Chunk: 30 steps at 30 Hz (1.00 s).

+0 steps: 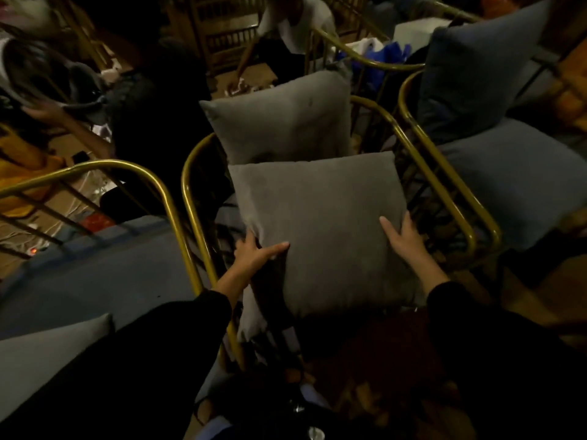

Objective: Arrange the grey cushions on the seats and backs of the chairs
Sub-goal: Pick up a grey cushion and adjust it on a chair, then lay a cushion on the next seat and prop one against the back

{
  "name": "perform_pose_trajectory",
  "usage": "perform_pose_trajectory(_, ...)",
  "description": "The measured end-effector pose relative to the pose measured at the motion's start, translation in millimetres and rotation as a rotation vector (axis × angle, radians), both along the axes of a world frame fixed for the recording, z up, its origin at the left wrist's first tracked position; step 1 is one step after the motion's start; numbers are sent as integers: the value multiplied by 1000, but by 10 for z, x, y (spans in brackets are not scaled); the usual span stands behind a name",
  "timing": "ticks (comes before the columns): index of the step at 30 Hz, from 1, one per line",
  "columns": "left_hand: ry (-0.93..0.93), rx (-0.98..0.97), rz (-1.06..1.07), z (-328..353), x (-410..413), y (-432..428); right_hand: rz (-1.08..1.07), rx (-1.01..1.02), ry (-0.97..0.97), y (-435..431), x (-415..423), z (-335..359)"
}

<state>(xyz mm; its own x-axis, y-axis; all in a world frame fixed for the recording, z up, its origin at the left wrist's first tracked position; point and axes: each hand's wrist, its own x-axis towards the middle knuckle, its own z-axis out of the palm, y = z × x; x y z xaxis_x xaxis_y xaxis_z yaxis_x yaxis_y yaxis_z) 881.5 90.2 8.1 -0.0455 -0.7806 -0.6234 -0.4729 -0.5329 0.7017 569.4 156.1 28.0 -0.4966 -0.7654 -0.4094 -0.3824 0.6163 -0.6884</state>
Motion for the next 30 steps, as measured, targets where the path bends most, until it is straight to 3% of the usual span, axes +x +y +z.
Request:
perform_pose_trajectory(3, -72, -23, -42, -74, 18, 47, -45, 72, 220, -57, 232, -108)
perform_pose_trajectory(8, -6, -195, -39, 35, 103, 214, -76, 37, 513, -294, 783, 46)
perform_pose_trajectory(11, 12, -221, -3, 65, 202, 293, 90, -115, 593, -387, 1293, 105)
perform_pose_trajectory(17, -51, -308, 220, 55, 953, 567, 652, -298, 389, -354, 2706, -3)
perform_pose_trajectory(24, -239, -308, 718, 25, 2648, 1286, 1185, -170, 200, -268, 4256, -176)
perform_pose_trajectory(30, -352, -182, 1163, -201, 3888, 2147, 1538, -42, 139, -221, 5656, -340)
